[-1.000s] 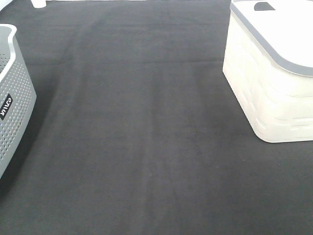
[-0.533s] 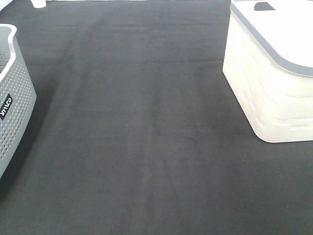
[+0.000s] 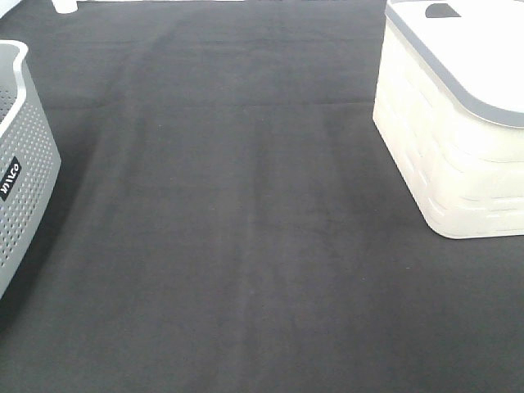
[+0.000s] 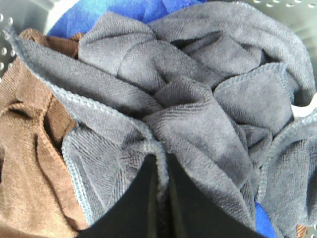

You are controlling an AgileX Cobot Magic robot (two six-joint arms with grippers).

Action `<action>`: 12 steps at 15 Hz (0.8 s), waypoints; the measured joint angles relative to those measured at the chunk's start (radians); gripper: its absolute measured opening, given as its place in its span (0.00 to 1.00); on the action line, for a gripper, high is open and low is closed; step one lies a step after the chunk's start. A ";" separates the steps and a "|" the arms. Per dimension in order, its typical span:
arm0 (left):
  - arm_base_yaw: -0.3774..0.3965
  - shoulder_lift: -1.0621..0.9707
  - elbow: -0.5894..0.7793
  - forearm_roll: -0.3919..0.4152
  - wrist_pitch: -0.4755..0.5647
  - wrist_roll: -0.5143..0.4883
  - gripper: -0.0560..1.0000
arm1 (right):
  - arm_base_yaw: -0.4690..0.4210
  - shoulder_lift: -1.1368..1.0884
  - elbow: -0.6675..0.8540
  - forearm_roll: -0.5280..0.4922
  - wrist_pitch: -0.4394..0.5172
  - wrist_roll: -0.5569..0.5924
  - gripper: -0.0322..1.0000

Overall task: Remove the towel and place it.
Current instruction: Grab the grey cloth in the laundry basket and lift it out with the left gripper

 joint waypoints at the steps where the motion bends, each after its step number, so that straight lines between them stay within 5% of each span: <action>1: 0.000 -0.019 0.000 0.000 -0.032 0.001 0.05 | 0.000 0.000 0.000 0.000 0.000 0.000 0.72; 5: 0.000 -0.069 -0.049 -0.011 -0.086 0.005 0.05 | 0.000 0.000 0.000 0.001 0.000 0.000 0.72; 12: -0.014 -0.280 -0.079 -0.189 -0.176 0.142 0.05 | 0.000 0.000 0.000 0.004 0.000 0.000 0.72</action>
